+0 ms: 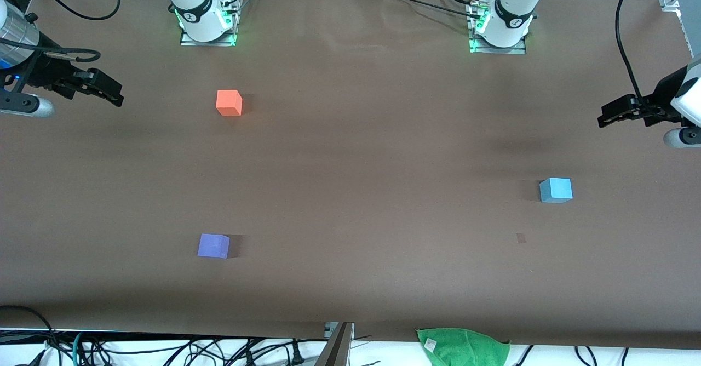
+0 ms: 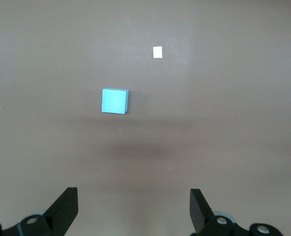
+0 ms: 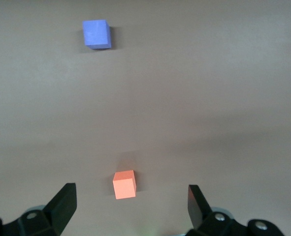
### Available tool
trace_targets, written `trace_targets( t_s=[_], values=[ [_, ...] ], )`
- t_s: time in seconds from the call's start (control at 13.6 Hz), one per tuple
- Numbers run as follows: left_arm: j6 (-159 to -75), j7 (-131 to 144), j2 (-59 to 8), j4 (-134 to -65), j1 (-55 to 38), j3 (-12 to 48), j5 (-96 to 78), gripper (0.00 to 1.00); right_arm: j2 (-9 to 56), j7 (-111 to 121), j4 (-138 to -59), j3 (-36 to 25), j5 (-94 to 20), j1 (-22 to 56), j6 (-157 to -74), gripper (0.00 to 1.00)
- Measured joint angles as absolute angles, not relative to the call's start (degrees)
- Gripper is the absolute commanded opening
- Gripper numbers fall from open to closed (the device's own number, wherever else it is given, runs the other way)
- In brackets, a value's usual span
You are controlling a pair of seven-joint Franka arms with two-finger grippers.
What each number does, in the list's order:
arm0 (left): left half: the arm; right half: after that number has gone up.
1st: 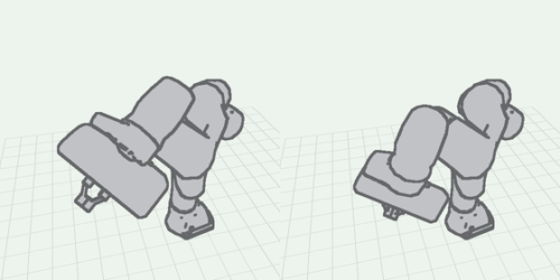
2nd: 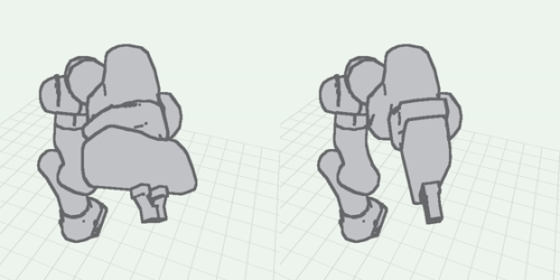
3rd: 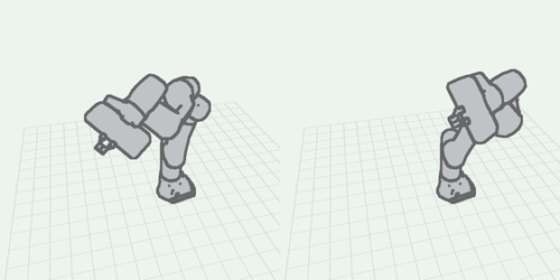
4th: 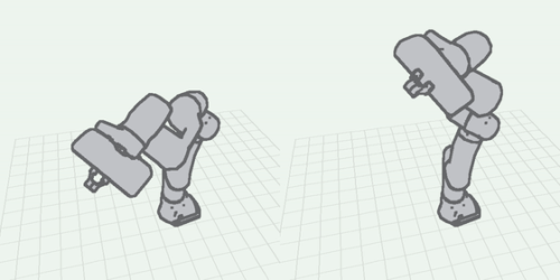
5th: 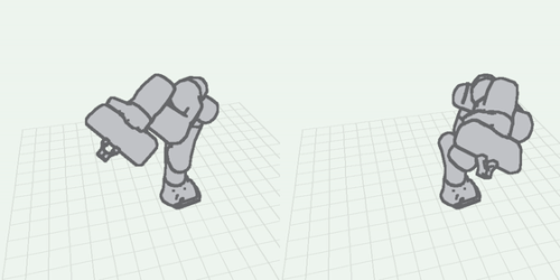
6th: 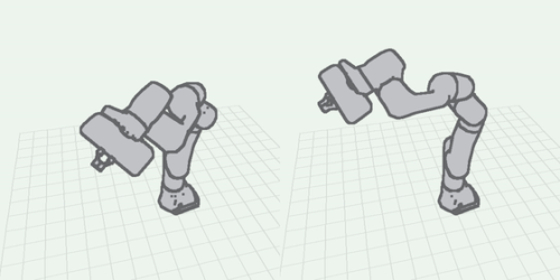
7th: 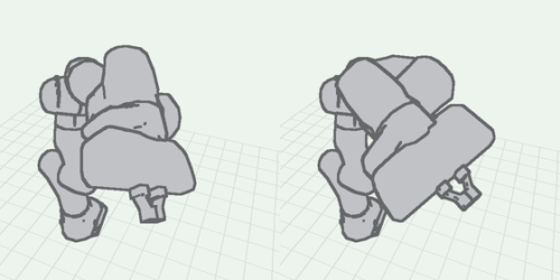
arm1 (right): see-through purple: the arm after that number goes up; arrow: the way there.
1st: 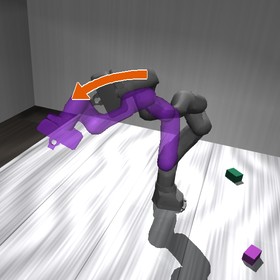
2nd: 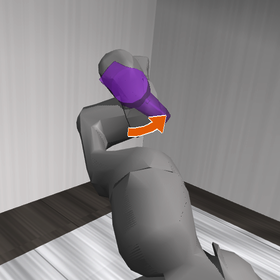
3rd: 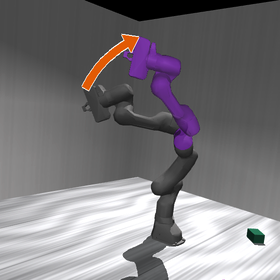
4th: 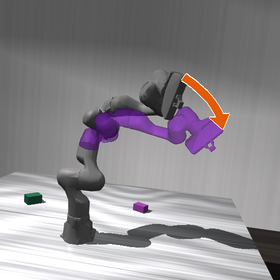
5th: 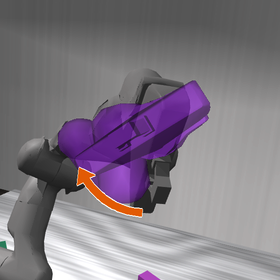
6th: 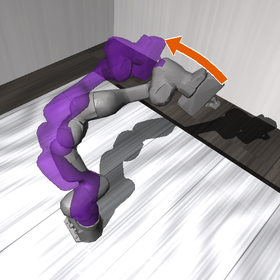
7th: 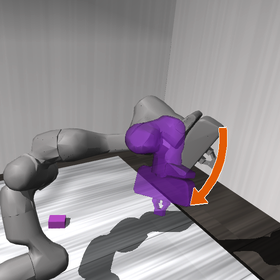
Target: Place blue block between orange and purple blocks
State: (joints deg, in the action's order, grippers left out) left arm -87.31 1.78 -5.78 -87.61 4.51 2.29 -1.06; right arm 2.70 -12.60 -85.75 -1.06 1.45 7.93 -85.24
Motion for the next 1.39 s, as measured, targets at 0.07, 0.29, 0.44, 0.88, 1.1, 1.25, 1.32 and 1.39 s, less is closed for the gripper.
trace_targets(
  t_s=[0.07, 0.29, 0.44, 0.88, 1.1, 1.25, 1.32, 1.39],
  values=[
    [-87.31, 1.78, -5.79, -87.61, 4.51, 2.29, -1.06, 1.00, 2.70, -12.06, -85.75, -1.06, 1.45, 7.92, -85.23, 1.00],
    [-87.31, 1.78, -5.92, -87.61, 4.51, 2.29, -1.06, 1.00, 2.70, -10.69, -85.80, -1.06, 1.45, 7.92, -85.23, 1.00],
    [-87.31, 1.78, -5.97, -87.61, 4.51, 2.29, -1.06, 1.00, 2.70, -10.21, -85.80, -1.05, 1.45, 7.95, -85.27, 1.00],
    [-87.31, 1.78, -6.00, -87.61, 4.53, 2.28, -1.06, 1.00, 2.88, -10.16, -85.80, -1.04, 1.45, 8.42, -85.36, 1.00],
    [-87.31, 1.78, -6.00, -87.61, 4.53, 2.28, -1.06, 1.00, 3.06, -10.15, -85.80, -1.04, 1.45, 8.42, -85.51, 1.00],
    [-87.31, 1.78, -6.00, -87.61, 4.53, 2.28, -1.06, 1.00, 3.15, -10.14, -85.80, -1.04, 1.45, 8.42, -85.55, 1.00],
    [-87.31, 1.78, -6.00, -87.61, 4.53, 2.28, -1.06, 1.00, 3.21, -10.14, -85.80, -1.04, 1.45, 8.42, -85.56, 1.00],
    [-87.31, 1.78, -6.00, -87.61, 4.53, 2.28, -1.06, 1.00, 3.26, -10.14, -85.80, -1.04, 1.45, 8.42, -85.58, 1.00]
  ],
)
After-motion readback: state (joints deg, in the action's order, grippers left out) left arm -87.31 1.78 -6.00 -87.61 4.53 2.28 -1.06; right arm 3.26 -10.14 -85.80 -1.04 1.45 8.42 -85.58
